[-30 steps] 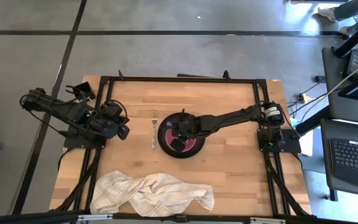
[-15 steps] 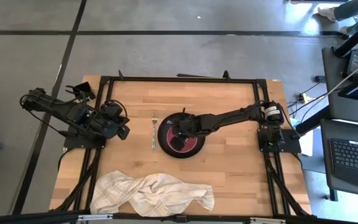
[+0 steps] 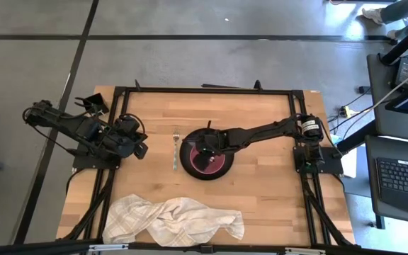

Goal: Set table place
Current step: Put the purple spoon into the pink bowl, then return to Home Position

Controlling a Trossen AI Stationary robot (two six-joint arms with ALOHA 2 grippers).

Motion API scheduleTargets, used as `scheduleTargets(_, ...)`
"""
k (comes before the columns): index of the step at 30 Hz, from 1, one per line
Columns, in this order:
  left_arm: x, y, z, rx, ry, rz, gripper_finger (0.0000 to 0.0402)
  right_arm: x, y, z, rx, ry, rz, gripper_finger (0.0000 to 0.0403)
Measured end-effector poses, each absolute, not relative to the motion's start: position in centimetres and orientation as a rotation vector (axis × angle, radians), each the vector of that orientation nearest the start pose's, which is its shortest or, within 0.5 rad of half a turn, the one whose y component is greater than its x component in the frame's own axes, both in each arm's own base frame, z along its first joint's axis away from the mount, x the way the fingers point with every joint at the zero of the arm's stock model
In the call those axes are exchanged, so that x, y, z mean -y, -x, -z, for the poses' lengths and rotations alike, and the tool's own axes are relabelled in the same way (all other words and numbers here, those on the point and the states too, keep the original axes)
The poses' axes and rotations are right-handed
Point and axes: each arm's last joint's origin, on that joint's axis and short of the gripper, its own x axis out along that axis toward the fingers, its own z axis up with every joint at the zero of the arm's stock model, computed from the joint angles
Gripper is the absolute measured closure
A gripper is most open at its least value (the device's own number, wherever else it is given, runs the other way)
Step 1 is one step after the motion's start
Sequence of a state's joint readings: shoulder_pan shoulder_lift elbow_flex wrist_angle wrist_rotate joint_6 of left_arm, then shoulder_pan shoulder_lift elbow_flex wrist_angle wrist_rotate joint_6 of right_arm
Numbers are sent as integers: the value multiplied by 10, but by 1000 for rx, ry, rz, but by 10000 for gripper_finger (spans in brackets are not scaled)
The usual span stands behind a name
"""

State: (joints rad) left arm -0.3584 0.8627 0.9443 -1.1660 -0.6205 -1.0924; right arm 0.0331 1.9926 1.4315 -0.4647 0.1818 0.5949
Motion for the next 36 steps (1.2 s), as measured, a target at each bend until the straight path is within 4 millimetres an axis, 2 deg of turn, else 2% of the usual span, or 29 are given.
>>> scheduleTargets(26, 30, -128, -303, -698, 490, -698, 374, 10, -426, -189, -819, -454, 472, 317)
scheduleTargets(34, 30, -128, -303, -699, 491, -697, 374, 8, -420, -187, -910, -515, 419, 317)
scheduleTargets(36, 30, -128, -303, -700, 491, -697, 374, 3, -418, -193, -917, -520, 400, 319)
